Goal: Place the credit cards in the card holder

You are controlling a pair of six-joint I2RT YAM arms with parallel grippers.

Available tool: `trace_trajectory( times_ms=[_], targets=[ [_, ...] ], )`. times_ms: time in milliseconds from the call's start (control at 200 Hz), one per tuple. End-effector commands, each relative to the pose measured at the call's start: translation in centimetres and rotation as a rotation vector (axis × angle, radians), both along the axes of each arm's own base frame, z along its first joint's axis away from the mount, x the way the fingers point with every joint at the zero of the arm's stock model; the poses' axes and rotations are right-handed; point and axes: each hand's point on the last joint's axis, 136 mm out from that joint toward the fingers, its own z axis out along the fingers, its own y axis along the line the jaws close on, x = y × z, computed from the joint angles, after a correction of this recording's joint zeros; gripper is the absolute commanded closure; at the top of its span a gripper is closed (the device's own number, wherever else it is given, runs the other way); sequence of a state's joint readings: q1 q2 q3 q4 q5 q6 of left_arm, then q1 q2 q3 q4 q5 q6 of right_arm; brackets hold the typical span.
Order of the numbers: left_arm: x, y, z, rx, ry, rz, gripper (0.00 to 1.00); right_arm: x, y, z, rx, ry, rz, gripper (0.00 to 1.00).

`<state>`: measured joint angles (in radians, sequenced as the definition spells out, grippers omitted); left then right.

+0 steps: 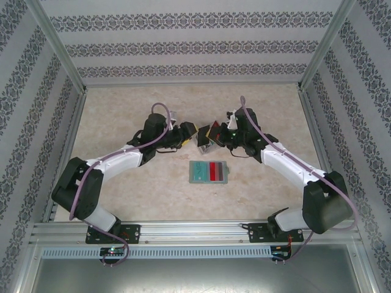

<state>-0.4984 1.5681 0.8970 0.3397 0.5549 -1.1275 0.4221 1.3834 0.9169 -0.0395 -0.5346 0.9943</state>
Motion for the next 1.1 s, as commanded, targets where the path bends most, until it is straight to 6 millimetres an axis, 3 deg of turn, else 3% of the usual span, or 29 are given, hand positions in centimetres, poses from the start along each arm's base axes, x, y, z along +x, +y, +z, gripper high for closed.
trace_trajectory(
  times_ms=[0,115,250,295,589,689,804,964,1049,1094],
  targets=[
    [-0.2,-2.2,2.0,-0.071,-0.044,-0.066,0.38,-0.4,0.4,3.3,0.127,-0.048,0.032,1.0],
    [-0.2,-2.4,2.4,-0.092,-0.056,-0.073,0.52,-0.4,-0.1,2.8,0.131,-0.028,0.033,1.0],
    [-0.2,-2.2,2.8,-0.08,-0.063,-0.065,0.94,-0.4,-0.7,2.0,0.133,-0.005,0.028,0.98],
    [-0.3,-2.0,2.6,-0.061,-0.055,-0.062,1.0,-0.6,-0.8,1.8,0.14,0.002,0.034,0.98],
    [-0.9,-2.4,2.7,-0.079,-0.06,-0.102,1.0,-0.8,-1.3,1.8,0.181,0.014,0.064,0.95],
    [-1.0,-2.7,3.1,-0.113,-0.069,-0.114,1.0,-1.1,-1.0,2.2,0.193,0.007,0.106,0.86],
    [-1.2,-2.9,3.5,-0.114,-0.075,-0.139,1.0,-1.3,-1.1,2.7,0.204,-0.008,0.143,0.85],
    [-1.4,-3.0,3.2,-0.069,-0.07,-0.163,1.0,-1.3,-1.8,2.3,0.198,-0.009,0.154,0.95],
    [-1.4,-2.7,2.6,-0.026,-0.059,-0.166,0.82,-1.5,-2.3,1.0,0.157,0.006,0.144,1.0],
    [-1.5,-2.2,1.5,0.019,-0.025,-0.151,0.65,-1.7,-2.9,-0.5,0.101,0.023,0.117,1.0]
  ],
)
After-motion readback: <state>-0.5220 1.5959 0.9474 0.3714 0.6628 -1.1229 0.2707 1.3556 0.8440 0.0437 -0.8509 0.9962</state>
